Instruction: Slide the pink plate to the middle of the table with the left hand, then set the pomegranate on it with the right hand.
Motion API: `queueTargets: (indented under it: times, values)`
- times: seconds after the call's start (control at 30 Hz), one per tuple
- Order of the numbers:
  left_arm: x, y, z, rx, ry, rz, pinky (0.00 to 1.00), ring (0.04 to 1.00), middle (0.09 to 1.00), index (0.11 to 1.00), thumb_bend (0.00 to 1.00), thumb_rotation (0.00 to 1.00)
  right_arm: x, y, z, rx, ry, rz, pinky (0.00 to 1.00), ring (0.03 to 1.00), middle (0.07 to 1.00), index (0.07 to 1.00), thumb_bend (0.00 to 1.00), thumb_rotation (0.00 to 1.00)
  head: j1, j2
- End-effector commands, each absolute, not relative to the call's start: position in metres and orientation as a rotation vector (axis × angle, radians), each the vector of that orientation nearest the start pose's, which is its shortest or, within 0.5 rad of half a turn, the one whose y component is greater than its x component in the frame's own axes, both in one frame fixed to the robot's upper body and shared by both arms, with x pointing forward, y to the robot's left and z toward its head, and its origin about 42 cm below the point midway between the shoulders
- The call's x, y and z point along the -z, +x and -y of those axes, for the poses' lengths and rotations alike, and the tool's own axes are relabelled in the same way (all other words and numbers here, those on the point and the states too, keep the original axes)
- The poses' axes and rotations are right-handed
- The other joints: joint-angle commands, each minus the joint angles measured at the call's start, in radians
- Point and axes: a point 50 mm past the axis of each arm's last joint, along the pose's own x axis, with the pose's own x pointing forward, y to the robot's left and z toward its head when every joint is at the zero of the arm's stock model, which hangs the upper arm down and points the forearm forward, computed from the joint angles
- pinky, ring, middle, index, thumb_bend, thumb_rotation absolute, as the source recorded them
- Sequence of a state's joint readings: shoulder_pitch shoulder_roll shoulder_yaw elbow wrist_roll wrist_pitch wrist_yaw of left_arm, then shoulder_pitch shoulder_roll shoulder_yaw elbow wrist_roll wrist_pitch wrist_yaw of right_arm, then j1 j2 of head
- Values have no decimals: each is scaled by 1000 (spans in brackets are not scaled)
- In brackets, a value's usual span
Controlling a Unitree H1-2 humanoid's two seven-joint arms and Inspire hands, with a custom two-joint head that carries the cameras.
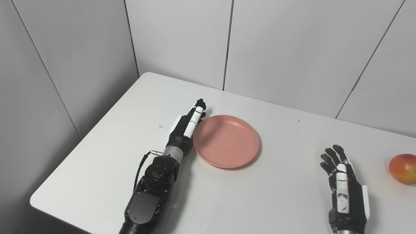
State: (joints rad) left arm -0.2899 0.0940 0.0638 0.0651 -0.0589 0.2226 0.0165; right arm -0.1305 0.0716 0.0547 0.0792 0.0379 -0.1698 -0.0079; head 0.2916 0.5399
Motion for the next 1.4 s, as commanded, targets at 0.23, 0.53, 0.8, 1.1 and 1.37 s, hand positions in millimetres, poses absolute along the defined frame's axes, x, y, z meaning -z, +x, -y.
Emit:
queueTargets:
  times: [0.23, 0.53, 0.8, 1.1, 1.37]
  values:
    - [-178, 374, -220, 62, 38, 75, 999, 986, 999, 989, 595, 1000, -119, 313, 150, -64, 116, 203, 861, 847, 847, 864, 481, 849, -106, 31]
    - [-178, 371, -206, 81, 56, 73, 967, 970, 986, 974, 582, 1000, -122, 312, 143, -61, 101, 196, 853, 851, 858, 868, 473, 833, -178, 41]
    - [-178, 362, -196, 109, 59, 70, 955, 965, 976, 969, 568, 1000, -124, 311, 139, -75, 105, 202, 855, 855, 864, 877, 450, 849, -246, 51]
    - [-176, 355, -182, 135, 65, 73, 968, 969, 971, 970, 548, 1000, -126, 311, 133, -79, 115, 204, 858, 865, 875, 887, 433, 837, -306, 53]
    - [-174, 351, -174, 162, 77, 76, 955, 960, 963, 959, 538, 1000, -128, 312, 128, -83, 89, 205, 860, 877, 887, 891, 434, 859, -367, 54]
